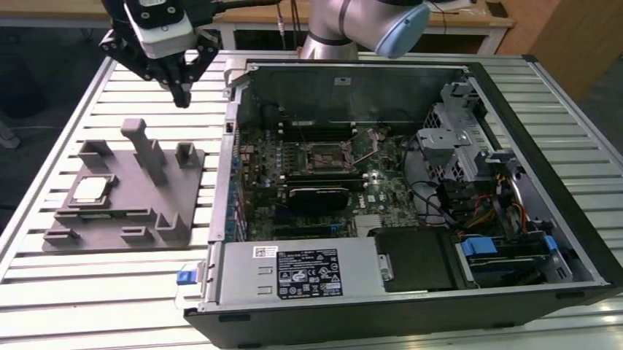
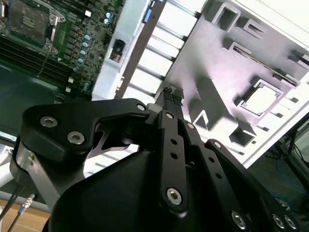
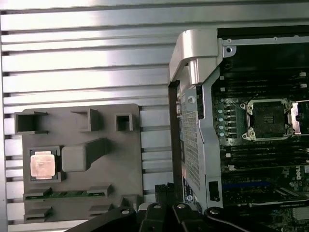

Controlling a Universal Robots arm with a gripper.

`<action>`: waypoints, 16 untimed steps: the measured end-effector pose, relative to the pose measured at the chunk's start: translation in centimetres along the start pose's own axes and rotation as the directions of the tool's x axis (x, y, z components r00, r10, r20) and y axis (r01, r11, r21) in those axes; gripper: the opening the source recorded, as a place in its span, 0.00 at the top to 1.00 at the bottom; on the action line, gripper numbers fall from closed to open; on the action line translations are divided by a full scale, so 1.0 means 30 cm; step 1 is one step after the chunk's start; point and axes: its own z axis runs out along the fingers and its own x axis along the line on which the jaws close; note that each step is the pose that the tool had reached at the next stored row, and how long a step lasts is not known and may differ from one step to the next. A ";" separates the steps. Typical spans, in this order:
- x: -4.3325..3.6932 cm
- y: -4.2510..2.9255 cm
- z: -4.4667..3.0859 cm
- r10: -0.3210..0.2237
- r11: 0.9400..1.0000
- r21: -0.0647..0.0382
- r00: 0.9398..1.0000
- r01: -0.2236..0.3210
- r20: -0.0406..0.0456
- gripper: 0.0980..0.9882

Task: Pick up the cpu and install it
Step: 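Reach for the cpu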

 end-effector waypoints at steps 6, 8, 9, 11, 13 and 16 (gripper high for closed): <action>0.050 -0.004 0.008 0.000 1.000 0.000 1.000 0.000 0.000 0.99; 0.067 -0.005 0.010 0.000 1.000 0.000 1.000 0.000 0.000 0.99; 0.075 -0.006 0.011 0.000 1.000 0.000 1.000 0.000 0.000 0.99; 0.092 -0.008 0.014 0.000 1.000 0.000 1.000 0.000 0.000 0.99; 0.109 -0.009 0.016 0.000 1.000 0.000 1.000 0.000 0.000 0.99; 0.135 -0.011 0.022 0.000 1.000 0.000 1.000 0.000 0.000 0.99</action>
